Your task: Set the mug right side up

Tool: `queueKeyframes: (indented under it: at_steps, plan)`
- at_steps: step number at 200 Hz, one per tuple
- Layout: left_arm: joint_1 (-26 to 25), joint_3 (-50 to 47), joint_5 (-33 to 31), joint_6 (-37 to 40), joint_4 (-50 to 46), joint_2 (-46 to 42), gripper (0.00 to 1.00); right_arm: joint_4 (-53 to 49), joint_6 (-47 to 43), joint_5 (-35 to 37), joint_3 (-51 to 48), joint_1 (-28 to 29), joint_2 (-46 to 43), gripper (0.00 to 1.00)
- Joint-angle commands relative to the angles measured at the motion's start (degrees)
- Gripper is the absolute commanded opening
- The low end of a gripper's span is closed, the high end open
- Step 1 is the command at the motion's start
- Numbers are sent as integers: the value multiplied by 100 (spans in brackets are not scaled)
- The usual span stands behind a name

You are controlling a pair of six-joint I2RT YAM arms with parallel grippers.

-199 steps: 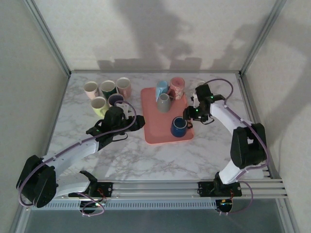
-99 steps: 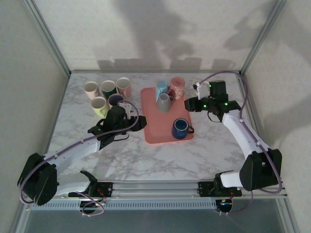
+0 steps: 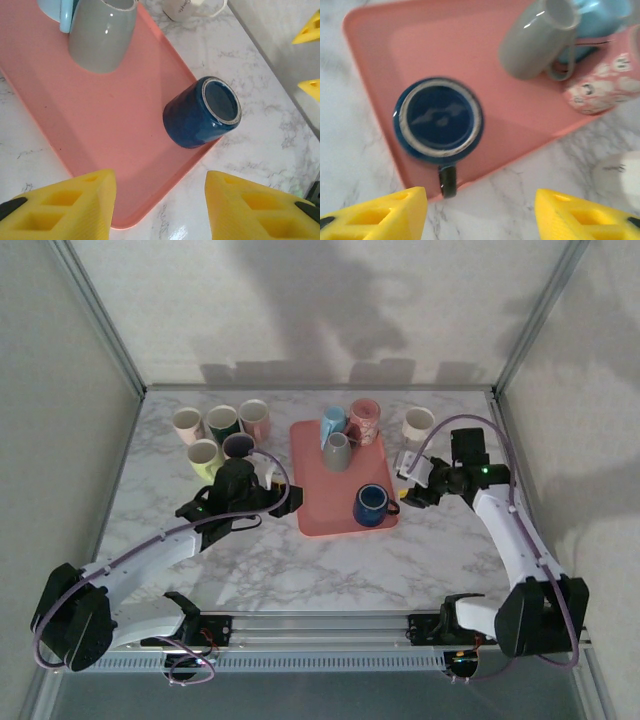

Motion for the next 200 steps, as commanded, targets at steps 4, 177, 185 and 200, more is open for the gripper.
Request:
queueKeyframes:
  at_steps: [4, 177, 185, 200]
  plan:
    - [-44, 178, 249, 403, -76, 87, 50, -677, -1032, 301, 230, 116, 440, 58]
    - [-44, 181, 212, 443, -74, 261, 50, -309, -319, 1303, 482, 885, 1933, 47]
    - [-41, 181, 200, 447, -77, 253, 50, -315, -311, 1344, 490, 905, 2014, 46]
    - [-44, 181, 197, 450, -73, 256, 50, -319, -294, 1371, 491, 951, 2116, 41]
